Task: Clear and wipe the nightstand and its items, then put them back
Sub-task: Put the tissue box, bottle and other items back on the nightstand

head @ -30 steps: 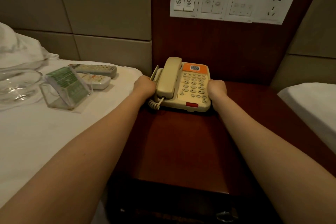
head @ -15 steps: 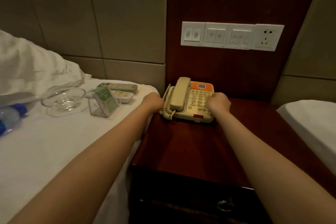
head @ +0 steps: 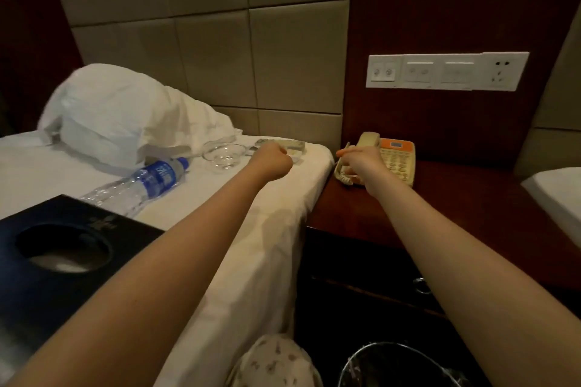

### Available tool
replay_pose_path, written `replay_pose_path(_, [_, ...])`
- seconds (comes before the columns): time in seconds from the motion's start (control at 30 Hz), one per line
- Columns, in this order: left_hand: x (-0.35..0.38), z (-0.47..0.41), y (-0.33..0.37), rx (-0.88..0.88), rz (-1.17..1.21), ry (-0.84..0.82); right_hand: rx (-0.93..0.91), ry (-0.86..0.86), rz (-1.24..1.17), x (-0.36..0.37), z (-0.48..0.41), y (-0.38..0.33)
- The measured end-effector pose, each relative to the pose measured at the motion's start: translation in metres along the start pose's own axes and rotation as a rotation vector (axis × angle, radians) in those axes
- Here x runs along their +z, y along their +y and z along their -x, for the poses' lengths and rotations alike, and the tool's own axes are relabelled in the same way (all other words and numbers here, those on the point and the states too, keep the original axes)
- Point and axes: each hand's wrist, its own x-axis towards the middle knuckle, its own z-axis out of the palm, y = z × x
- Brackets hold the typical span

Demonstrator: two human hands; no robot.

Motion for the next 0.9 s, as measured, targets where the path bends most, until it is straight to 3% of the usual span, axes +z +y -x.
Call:
replay_pose_path(0.33, [-0.089, 0.077, -0.056, -0.165, -0.279, 0.187, -0.109, -0.354, 0.091, 0.07, 0.083, -0.053])
replay_pose_path(0.67, [-0.135, 0.124, -0.11, -0.414, -0.415, 0.183, -0.191, -0.619, 0.178, 0.137, 0.146, -0.073])
replay_pose_path(0.9, [-0.147, 0.15, -0.129, -0.568, -0.534, 0.157, -0.229, -0.754, 0.418, 0.177, 0.178, -0.076])
